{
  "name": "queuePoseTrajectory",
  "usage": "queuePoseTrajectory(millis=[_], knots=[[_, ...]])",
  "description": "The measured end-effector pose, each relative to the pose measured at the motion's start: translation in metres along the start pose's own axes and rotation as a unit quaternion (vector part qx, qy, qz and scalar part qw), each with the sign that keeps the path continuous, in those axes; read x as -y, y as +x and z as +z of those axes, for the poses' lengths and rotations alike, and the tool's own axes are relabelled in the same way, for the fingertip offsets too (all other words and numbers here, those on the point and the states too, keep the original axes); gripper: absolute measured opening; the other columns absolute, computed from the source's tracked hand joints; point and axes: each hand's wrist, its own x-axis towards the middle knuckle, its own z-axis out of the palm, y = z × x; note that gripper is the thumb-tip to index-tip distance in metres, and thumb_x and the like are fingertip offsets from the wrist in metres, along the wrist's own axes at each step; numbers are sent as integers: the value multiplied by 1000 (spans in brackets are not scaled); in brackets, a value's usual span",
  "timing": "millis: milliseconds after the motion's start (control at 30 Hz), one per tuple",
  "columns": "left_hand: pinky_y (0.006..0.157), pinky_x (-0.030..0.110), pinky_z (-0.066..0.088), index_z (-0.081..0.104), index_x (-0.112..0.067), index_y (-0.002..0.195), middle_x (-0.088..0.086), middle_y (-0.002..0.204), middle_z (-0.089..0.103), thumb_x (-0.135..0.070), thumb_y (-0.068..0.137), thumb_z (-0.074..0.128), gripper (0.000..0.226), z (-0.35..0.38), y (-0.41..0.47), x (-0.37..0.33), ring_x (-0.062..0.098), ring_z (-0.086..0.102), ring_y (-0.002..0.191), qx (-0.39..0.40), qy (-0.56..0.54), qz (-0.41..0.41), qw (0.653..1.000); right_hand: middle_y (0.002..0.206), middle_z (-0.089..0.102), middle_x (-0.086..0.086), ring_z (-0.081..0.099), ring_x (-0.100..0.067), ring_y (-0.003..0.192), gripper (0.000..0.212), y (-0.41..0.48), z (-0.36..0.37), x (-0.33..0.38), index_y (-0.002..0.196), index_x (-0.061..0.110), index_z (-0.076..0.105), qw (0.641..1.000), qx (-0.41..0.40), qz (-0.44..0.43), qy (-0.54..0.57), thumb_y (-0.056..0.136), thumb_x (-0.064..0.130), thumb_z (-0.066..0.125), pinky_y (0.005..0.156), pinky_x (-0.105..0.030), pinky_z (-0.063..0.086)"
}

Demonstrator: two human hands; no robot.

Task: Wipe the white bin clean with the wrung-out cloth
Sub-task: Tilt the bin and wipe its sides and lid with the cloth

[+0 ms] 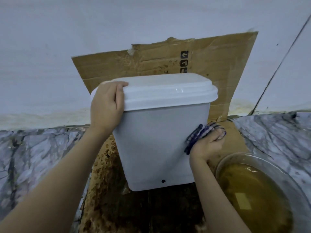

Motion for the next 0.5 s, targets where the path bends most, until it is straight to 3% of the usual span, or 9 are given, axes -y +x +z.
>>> queuePoseTrajectory(millis=[67, 133, 233, 367, 433, 500], knots=[[90, 14, 30, 64, -12, 111, 3, 114, 64, -21, 100, 32, 36, -6, -8, -5, 15, 50, 109, 10, 1, 8, 1000, 101, 64, -17, 60, -27, 85, 36, 9, 1, 28, 104, -1, 56, 999, -3, 31, 45, 102, 28, 34, 70, -26, 42], [95, 18, 30, 63, -11, 112, 4, 116, 64, -22, 99, 30, 37, -12, -14, -10, 14, 48, 110, 23, 7, 16, 1000, 102, 65, -15, 61, -28, 87, 39, 10, -3, 47, 106, 1, 58, 988, -3, 124, 97, 101, 32, 34, 74, -34, 49], [104, 34, 33, 61, -11, 116, 5, 121, 62, -26, 99, 28, 40, -20, -24, -19, 18, 47, 116, 52, 11, 14, 999, 108, 64, -17, 62, -34, 95, 49, -4, -12, 70, 114, 6, 57, 970, 60, 197, 128, 96, 46, 36, 87, -46, 52], [108, 47, 32, 59, -12, 122, 5, 127, 59, -35, 97, 22, 50, -33, -42, -28, 25, 46, 124, 84, 22, 4, 996, 142, 43, -10, 42, -30, 129, 62, -40, -11, 101, 143, 17, 31, 978, 110, 164, 66, 93, 51, 45, 107, -45, 36], [106, 46, 34, 61, -12, 121, 5, 127, 61, -36, 96, 22, 52, -39, -52, -30, 26, 50, 122, 90, 49, 21, 995, 153, 26, -8, 25, -27, 140, 78, -51, -10, 110, 149, 17, 17, 983, 103, 152, 29, 88, 52, 53, 113, -44, 25], [96, 43, 38, 66, -13, 113, 4, 117, 67, -39, 94, 24, 53, -47, -55, -35, 27, 58, 111, 78, 93, 44, 992, 155, 19, -8, 18, -27, 142, 89, -56, -10, 108, 150, 16, 10, 984, 92, 150, 6, 84, 53, 58, 113, -43, 22]])
